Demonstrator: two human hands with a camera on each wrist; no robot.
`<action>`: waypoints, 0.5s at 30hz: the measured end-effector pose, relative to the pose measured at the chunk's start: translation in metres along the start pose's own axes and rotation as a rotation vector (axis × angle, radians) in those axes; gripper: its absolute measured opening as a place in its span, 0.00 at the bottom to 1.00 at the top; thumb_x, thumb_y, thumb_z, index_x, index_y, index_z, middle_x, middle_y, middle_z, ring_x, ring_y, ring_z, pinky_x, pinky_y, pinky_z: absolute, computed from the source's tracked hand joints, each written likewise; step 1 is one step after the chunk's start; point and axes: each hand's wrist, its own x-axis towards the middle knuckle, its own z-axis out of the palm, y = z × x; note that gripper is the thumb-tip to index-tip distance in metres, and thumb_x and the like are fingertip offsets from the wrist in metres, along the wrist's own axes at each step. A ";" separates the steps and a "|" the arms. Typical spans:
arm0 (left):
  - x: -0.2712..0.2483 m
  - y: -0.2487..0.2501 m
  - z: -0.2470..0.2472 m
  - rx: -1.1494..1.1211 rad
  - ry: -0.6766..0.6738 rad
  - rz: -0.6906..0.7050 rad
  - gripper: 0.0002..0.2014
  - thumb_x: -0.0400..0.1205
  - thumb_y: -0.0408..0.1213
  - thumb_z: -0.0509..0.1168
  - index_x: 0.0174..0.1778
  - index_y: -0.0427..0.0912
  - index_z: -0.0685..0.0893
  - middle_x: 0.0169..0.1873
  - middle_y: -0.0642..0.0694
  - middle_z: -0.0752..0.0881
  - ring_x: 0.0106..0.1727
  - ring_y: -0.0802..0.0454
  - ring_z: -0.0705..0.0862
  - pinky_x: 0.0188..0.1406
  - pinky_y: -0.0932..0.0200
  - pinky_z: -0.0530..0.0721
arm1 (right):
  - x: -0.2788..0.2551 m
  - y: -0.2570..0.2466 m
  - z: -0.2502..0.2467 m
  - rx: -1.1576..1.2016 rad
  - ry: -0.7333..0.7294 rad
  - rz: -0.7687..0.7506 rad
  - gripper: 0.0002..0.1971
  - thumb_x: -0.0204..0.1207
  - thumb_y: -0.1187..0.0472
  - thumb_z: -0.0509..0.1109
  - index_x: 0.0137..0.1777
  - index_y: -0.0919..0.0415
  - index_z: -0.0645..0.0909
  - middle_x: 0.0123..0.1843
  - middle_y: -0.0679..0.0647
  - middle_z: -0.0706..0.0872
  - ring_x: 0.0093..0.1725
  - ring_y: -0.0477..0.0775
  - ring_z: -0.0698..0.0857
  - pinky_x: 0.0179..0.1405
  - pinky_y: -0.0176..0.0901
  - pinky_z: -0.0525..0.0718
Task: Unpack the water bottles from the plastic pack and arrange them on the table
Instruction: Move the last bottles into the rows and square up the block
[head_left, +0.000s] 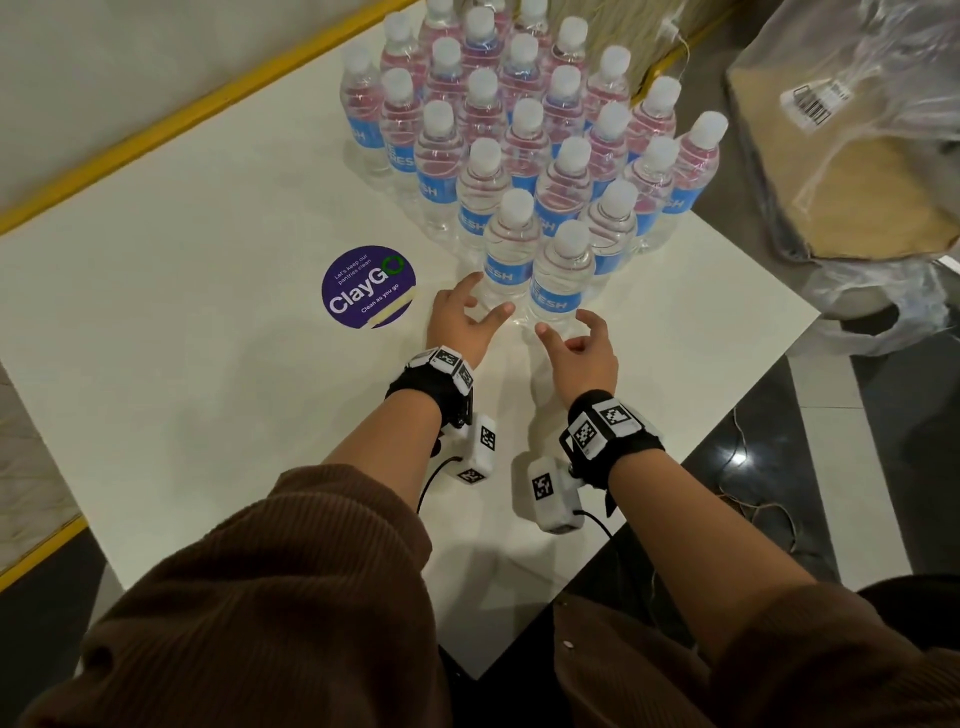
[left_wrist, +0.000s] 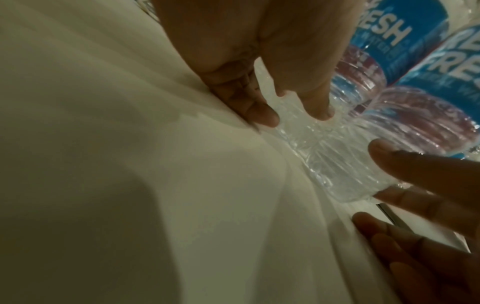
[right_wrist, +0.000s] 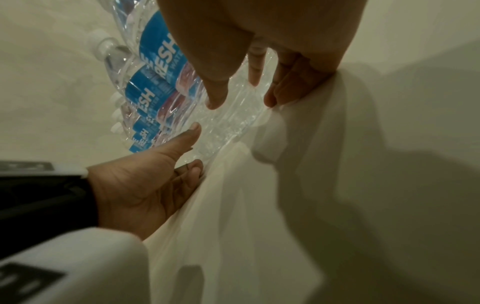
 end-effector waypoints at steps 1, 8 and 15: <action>0.000 0.000 0.000 0.001 -0.004 -0.004 0.33 0.71 0.55 0.74 0.72 0.55 0.74 0.52 0.51 0.75 0.51 0.50 0.81 0.52 0.41 0.87 | 0.000 0.000 0.000 0.002 -0.004 0.001 0.32 0.70 0.40 0.71 0.72 0.47 0.69 0.51 0.53 0.83 0.58 0.56 0.82 0.63 0.50 0.78; 0.000 0.010 0.003 0.012 0.058 -0.017 0.30 0.69 0.53 0.76 0.65 0.53 0.77 0.52 0.51 0.76 0.50 0.53 0.79 0.50 0.59 0.80 | -0.003 -0.002 -0.001 0.017 -0.016 0.013 0.32 0.72 0.41 0.71 0.74 0.46 0.67 0.39 0.46 0.79 0.51 0.53 0.81 0.52 0.41 0.74; -0.002 0.011 0.001 0.037 0.036 0.009 0.34 0.69 0.54 0.75 0.71 0.56 0.71 0.54 0.52 0.77 0.51 0.56 0.78 0.50 0.61 0.76 | -0.005 0.000 0.001 -0.003 -0.004 -0.016 0.32 0.72 0.42 0.71 0.74 0.48 0.67 0.37 0.46 0.79 0.49 0.54 0.82 0.54 0.43 0.78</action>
